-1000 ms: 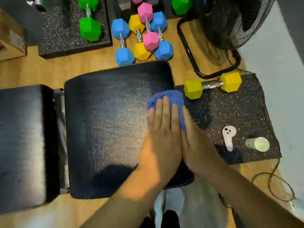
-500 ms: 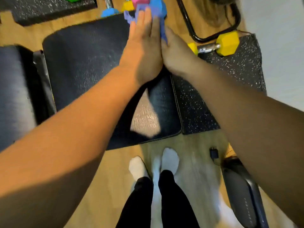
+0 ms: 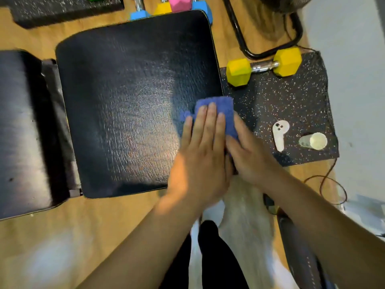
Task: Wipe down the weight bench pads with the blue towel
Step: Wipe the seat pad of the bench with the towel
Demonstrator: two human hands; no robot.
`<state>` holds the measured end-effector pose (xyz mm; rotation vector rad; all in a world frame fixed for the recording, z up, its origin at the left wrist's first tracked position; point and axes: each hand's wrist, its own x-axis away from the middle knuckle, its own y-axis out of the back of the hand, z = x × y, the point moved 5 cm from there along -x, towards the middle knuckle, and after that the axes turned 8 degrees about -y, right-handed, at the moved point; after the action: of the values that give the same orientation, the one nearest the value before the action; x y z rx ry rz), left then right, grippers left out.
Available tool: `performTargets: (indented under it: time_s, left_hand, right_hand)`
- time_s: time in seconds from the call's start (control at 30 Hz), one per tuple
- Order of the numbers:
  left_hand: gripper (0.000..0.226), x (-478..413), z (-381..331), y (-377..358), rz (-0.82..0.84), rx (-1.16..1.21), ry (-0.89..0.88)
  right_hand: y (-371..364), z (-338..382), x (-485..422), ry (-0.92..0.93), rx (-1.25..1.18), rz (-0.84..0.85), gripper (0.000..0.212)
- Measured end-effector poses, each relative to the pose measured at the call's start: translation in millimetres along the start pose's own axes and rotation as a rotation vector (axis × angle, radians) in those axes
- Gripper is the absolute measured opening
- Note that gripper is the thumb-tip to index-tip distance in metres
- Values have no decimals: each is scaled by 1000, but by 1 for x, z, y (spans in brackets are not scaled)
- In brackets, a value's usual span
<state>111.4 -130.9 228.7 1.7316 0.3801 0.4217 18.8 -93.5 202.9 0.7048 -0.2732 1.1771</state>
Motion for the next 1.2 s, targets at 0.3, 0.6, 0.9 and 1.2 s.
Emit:
performTargets:
  time_s: [0.3, 0.6, 0.9, 1.2]
  left_hand:
    - [67, -59, 40, 8, 48, -27, 133]
    - [75, 91, -22, -15, 55, 149, 123]
    - [71, 144, 31, -13, 75, 94, 225]
    - [53, 229, 134, -4, -10, -44, 496]
  right_hand:
    - [8, 45, -61, 34, 52, -158, 55]
    - [-16, -30, 81, 110, 313, -263, 82]
    - [-67, 22, 52, 708, 995, -249, 65]
    - [-228, 82, 48, 887, 1012, -189, 39]
